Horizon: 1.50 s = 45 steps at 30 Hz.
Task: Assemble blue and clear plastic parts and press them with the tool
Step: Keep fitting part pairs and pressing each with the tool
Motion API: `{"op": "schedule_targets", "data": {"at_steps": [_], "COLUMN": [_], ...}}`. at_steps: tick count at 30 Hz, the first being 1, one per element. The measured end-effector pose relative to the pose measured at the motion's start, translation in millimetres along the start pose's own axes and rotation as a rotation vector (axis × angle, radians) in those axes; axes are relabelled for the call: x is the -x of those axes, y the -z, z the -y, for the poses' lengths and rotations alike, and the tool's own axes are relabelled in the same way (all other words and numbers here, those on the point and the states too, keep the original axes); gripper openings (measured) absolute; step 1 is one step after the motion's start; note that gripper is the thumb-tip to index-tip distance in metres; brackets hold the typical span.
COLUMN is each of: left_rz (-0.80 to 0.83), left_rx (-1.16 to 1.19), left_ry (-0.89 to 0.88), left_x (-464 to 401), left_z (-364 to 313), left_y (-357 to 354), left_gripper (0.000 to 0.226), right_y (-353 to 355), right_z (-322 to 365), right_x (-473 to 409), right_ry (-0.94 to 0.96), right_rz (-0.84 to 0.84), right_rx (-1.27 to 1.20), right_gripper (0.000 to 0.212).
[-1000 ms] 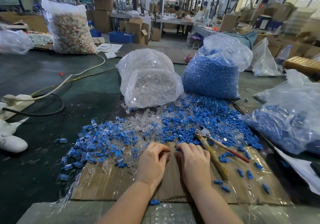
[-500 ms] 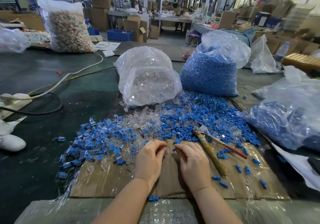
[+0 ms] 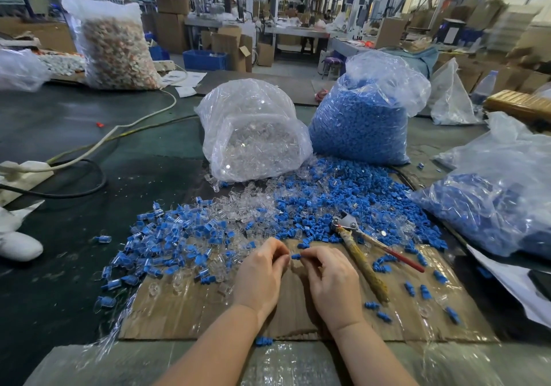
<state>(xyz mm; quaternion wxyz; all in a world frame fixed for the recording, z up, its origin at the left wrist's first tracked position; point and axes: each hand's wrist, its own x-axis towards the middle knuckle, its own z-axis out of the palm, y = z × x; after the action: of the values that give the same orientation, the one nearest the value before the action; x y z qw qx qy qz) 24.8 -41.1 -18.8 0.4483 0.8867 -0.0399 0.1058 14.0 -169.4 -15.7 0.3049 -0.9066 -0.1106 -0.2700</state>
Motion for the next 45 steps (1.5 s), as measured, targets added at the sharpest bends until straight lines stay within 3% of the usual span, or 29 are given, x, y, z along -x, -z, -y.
{"op": "schedule_targets", "data": {"at_steps": [13,22,29,45], "left_rz": [0.053,0.047,0.046,0.045], "left_rx": [0.179,0.149,0.201,0.227], "left_ry": [0.041,0.026,0.032,0.04], "left_x": [1.3,1.0,0.3,-0.3], "left_z": [1.3,2.0,-0.2,-0.9], "left_y": [4.2,4.9,6.1,5.7], "left_gripper": [0.018,0.015,0.024,0.019], "right_y": [-2.9,-3.4,-3.7,-2.5], "right_z": [2.1,-0.6,-1.9,-3.0], "right_x": [-0.9,0.2,0.5,-0.7], "right_ry": [0.038,0.084,0.112,0.123], "right_rz": [0.051,0.086,0.053,0.043], "right_rx": [0.125,0.12,0.07,0.065], "right_gripper": [0.023,0.015,0.014,0.02]}}
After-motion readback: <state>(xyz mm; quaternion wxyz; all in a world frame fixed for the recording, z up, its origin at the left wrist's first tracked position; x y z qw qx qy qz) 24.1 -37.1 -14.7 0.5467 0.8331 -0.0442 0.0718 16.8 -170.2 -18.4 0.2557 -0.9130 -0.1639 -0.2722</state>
